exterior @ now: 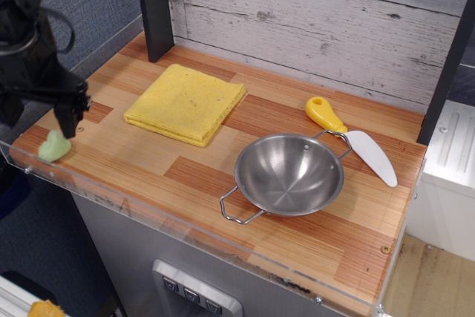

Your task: Pick up the broccoli and place it on the right of the yellow cloth

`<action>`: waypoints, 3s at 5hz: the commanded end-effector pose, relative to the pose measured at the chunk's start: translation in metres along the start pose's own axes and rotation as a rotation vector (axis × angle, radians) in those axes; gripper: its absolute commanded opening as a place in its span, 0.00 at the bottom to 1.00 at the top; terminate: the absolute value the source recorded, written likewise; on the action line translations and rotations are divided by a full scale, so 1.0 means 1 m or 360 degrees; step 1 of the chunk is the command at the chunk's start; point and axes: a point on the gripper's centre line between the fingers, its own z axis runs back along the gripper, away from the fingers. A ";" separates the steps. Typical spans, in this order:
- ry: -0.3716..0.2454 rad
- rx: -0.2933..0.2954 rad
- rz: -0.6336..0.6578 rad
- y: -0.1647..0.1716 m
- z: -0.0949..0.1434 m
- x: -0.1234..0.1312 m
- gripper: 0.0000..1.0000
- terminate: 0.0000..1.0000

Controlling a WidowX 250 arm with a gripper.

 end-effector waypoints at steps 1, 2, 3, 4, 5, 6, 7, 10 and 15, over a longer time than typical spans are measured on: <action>-0.0061 0.0022 0.0045 0.019 -0.010 0.027 1.00 0.00; -0.0043 0.0025 0.0051 0.008 -0.020 0.033 1.00 0.00; -0.0012 0.0009 0.0022 0.008 -0.035 0.024 1.00 0.00; -0.0010 -0.0022 0.0005 -0.013 -0.038 0.018 1.00 0.00; 0.0001 -0.0019 0.0005 -0.020 -0.041 0.018 1.00 0.00; -0.0020 -0.0009 0.0061 -0.020 -0.045 0.017 0.00 0.00; -0.0014 0.0008 0.0076 -0.021 -0.048 0.014 0.00 0.00; -0.0025 -0.0006 0.0107 -0.018 -0.044 0.012 0.00 0.00; -0.0330 -0.0190 0.0036 -0.125 0.032 0.060 0.00 0.00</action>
